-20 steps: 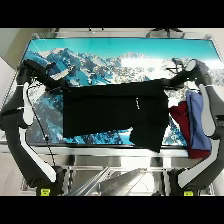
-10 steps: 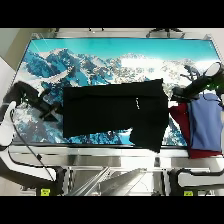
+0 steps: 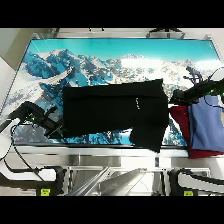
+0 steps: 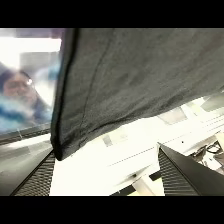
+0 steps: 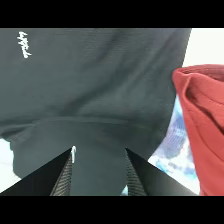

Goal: Fold the shirts.

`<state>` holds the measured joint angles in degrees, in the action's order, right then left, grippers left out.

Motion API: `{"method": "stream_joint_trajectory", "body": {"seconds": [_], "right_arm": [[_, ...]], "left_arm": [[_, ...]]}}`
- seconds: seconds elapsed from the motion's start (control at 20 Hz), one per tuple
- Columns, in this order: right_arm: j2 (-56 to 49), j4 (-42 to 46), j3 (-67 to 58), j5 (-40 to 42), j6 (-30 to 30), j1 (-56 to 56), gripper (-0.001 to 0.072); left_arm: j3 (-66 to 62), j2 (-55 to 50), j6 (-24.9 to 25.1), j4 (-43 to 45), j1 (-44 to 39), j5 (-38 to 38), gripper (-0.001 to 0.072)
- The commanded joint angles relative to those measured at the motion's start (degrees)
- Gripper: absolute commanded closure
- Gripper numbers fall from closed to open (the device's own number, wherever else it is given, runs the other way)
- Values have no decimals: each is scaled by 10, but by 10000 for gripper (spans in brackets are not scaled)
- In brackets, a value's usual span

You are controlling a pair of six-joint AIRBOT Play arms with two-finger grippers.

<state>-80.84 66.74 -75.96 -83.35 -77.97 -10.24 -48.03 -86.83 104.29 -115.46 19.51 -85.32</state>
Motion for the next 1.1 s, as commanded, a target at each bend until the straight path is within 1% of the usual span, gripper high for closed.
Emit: {"method": "stream_joint_trajectory", "body": {"seconds": [0.0, 0.1, 0.15, 0.2, 0.25, 0.4, 0.45, 0.5, 0.55, 0.65, 0.75, 0.85, 0.95, 1.05], "right_arm": [[6, -10, 2, -7, 2, 0, 348], [6, -11, 2, -10, 4, 0, 348], [6, -13, 2, -10, 5, 0, 348], [6, -16, 2, -9, 7, 0, 348], [6, -18, 2, -9, 8, 0, 347], [6, -21, 3, -9, 13, 0, 348], [6, -21, 3, -9, 15, 0, 348], [6, -21, 3, -9, 15, 0, 348], [6, -21, 3, -9, 15, 0, 348], [6, -21, 5, -12, 15, 0, 348], [10, -21, 22, -12, 8, -2, 348], [16, -21, 57, -10, 0, -2, 348], [26, -21, 109, -1, 0, -2, 348], [33, -32, 169, 26, -12, -3, 348]], "left_arm": [[-21, 2, 13, 5, 1, 26, 6], [-36, 2, 14, 3, 0, 36, 7], [-35, 2, 18, -2, 0, 47, 49], [-28, 2, 31, -18, 0, 58, 202], [-17, 2, 50, -41, 0, 65, 231], [19, 2, 101, -114, 0, 76, 232], [26, 2, 110, -125, 0, 78, 245], [28, 2, 120, -123, 1, 76, 555], [21, 2, 131, -115, 1, 75, 687], [-15, 2, 123, -86, 8, 74, 688], [-61, 2, 100, -29, 16, 73, 688], [-101, 2, 98, 9, 29, 67, 688], [-123, 2, 103, 24, 44, 68, 688], [-144, -10, 103, 28, 51, 56, 688]]}}
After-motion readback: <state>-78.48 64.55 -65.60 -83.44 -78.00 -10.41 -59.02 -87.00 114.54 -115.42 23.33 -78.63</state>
